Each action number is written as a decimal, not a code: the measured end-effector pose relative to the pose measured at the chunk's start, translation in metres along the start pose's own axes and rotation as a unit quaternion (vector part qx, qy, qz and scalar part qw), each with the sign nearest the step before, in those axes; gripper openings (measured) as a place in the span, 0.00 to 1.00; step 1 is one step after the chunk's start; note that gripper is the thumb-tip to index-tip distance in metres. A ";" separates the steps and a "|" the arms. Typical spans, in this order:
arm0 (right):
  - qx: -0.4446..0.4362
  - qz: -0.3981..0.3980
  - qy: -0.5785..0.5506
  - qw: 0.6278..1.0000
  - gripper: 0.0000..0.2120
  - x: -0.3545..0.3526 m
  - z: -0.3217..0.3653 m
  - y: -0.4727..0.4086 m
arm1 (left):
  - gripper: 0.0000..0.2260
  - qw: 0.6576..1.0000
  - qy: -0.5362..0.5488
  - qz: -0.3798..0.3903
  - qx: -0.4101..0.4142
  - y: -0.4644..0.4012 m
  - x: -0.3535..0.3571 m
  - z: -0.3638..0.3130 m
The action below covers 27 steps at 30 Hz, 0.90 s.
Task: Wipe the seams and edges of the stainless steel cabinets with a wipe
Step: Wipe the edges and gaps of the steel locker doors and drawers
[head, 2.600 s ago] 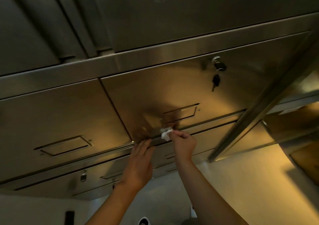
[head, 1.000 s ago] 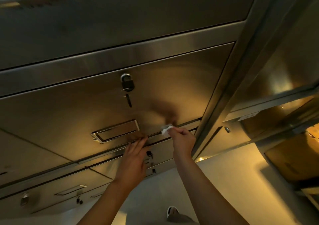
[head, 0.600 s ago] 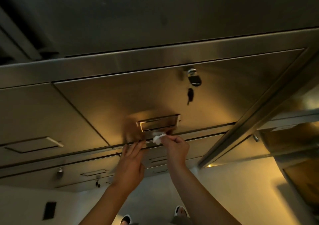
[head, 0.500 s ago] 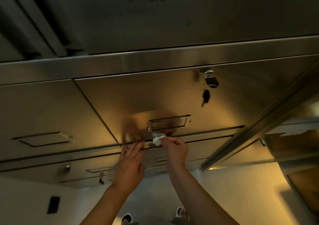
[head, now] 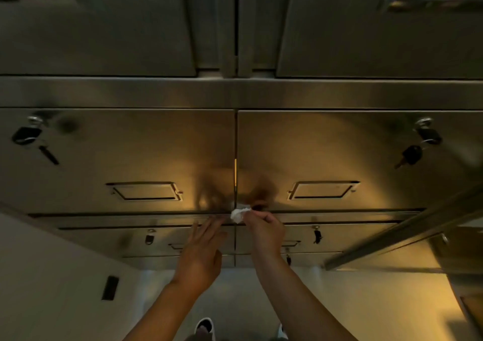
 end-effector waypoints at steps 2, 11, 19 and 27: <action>-0.001 0.006 0.008 1.000 0.06 0.010 -0.004 0.008 | 0.23 0.999 -0.022 0.011 -0.023 0.006 -0.004 0.017; -0.030 -0.014 -0.003 0.999 0.06 0.025 -0.020 0.029 | 0.19 0.996 0.040 0.013 -0.073 0.037 -0.025 0.068; -0.032 -0.020 0.121 0.992 0.06 0.010 -0.063 0.050 | 0.19 0.992 0.076 0.007 -0.105 0.056 -0.022 0.081; -0.003 0.040 0.074 0.996 0.10 0.026 -0.087 0.039 | 0.25 0.987 0.062 0.052 -0.136 0.066 -0.010 0.069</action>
Point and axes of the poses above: each hand's wrist, its own y-axis away from the middle knuckle, its own x-axis out of the palm, z = x × y, the point moved 4 cm from there along -y, towards the middle knuckle, and after that the axes turned 14 degrees about -x, right-handed, at the moved point
